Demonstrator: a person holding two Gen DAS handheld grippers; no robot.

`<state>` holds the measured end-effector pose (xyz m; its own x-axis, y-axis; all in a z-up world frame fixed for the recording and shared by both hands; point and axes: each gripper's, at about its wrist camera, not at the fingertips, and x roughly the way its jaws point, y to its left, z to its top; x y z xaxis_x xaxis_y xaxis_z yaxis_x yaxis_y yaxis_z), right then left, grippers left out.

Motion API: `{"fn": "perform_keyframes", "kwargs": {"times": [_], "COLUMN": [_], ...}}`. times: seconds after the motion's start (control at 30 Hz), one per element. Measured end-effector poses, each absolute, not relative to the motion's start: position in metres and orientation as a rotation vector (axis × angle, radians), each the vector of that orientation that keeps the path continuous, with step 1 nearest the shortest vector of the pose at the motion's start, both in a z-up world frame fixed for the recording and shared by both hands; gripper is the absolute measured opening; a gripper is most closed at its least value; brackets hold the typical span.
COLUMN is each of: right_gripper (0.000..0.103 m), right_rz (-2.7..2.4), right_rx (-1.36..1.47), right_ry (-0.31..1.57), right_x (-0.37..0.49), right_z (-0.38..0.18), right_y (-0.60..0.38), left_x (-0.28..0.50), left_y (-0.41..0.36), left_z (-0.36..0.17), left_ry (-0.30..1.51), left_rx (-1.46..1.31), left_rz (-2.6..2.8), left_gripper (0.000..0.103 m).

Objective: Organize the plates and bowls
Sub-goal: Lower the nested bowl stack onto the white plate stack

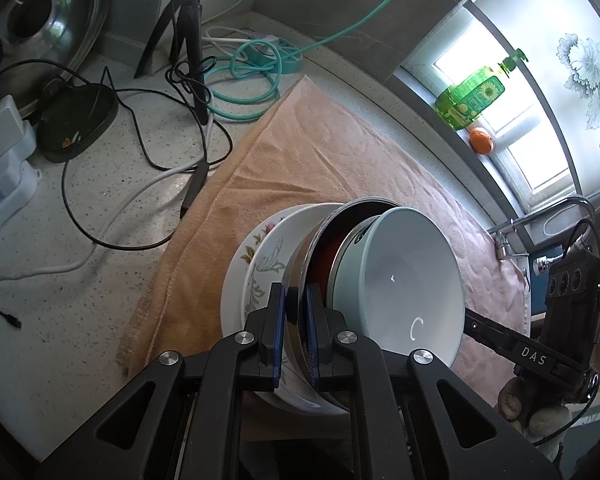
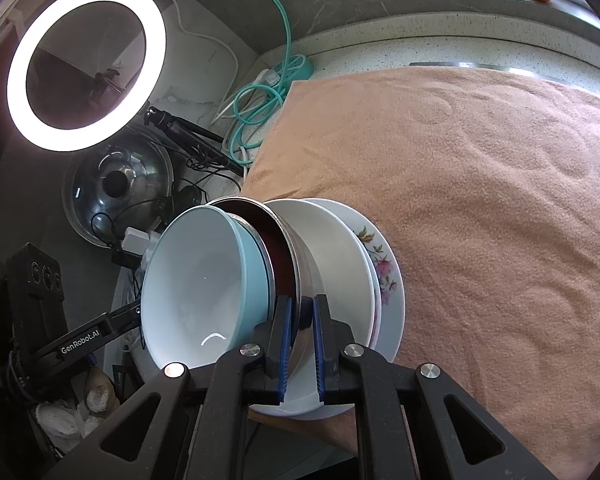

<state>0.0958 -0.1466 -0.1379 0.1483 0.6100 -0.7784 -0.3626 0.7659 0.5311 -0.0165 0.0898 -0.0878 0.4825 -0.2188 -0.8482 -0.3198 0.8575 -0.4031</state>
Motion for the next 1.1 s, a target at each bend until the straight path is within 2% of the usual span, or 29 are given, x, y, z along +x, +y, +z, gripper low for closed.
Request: {"fn": "perform_keyframes", "kwargs": {"times": [1.1], "right_gripper": [0.010], "right_rz": [0.701], "right_rx": [0.236], "right_ry": [1.248], "right_x": [0.0918], "right_z": [-0.1405], "right_y": [-0.1481], "left_x": [-0.0137], "left_y": [0.0895], "left_z": [-0.0914], "left_ry": [1.088], "left_rx": [-0.571], "left_rz": [0.059], "left_gripper": [0.008]}}
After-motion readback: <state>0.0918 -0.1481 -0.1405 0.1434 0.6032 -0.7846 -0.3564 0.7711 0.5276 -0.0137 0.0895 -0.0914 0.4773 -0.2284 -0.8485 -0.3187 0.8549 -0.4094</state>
